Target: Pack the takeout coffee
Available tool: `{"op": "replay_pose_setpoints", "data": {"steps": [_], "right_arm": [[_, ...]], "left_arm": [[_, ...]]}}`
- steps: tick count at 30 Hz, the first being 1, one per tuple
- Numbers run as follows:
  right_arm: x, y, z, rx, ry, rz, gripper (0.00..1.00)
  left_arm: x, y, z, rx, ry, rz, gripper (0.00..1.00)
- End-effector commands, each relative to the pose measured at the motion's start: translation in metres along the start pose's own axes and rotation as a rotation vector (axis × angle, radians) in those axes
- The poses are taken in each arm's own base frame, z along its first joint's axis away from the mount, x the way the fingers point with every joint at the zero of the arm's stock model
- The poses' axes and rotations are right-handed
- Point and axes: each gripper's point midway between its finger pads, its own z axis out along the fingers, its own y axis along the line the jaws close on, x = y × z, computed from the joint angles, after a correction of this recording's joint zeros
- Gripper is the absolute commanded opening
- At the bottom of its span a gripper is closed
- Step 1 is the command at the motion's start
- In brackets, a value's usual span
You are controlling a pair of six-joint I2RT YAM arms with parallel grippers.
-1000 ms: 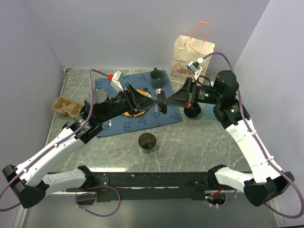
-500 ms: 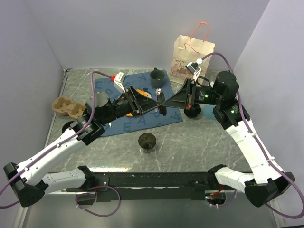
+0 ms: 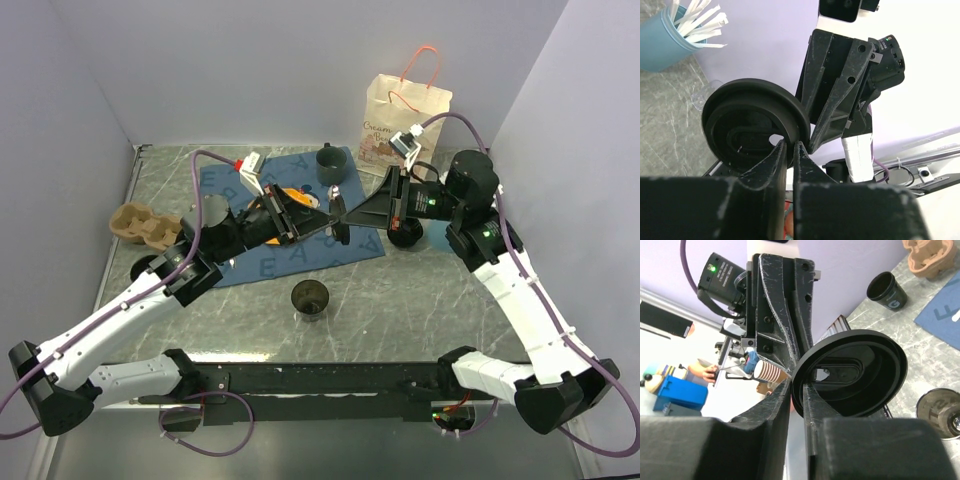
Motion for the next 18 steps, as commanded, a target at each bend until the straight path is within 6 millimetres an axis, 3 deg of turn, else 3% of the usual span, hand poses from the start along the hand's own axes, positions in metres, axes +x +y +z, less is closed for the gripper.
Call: {"op": "replay_pose_setpoints", "data": {"steps": [1,5,8,9,10,12,13,16,17,18], "right_arm": [[0.004,0.006,-0.001,-0.012,0.004,-0.033,0.29],[0.007,0.002,-0.005,0.052,0.010,-0.014,0.49],[0.002,-0.004,-0.012,0.146,-0.025,-0.057,0.98],[0.008,-0.011,-0.016,0.193,-0.014,-0.053,1.00],[0.008,-0.011,-0.019,0.220,-0.024,-0.063,1.00],[0.012,-0.024,-0.027,0.310,-0.036,-0.050,1.00],[0.013,-0.027,-0.030,0.338,-0.037,-0.046,1.00],[0.020,-0.044,-0.038,0.435,-0.040,-0.028,1.00],[0.021,-0.049,-0.041,0.464,-0.041,-0.023,1.00],[0.020,-0.059,-0.047,0.525,-0.054,-0.029,1.00]], "left_arm": [[-0.007,-0.017,-0.003,0.056,-0.038,0.012,0.02],[-0.011,-0.008,-0.012,-0.013,-0.061,0.034,0.01],[-0.011,0.013,-0.023,-0.147,-0.061,0.057,0.01],[-0.014,0.014,-0.027,-0.174,-0.071,0.076,0.01],[-0.007,0.033,-0.035,-0.269,-0.045,0.068,0.01],[-0.011,0.039,-0.044,-0.334,-0.052,0.100,0.01],[-0.003,0.057,-0.054,-0.431,-0.021,0.091,0.01],[0.005,0.075,-0.064,-0.569,0.007,0.101,0.01],[0.023,0.094,-0.070,-0.666,0.076,0.101,0.01],[0.024,0.094,-0.070,-0.697,0.078,0.104,0.01]]}}
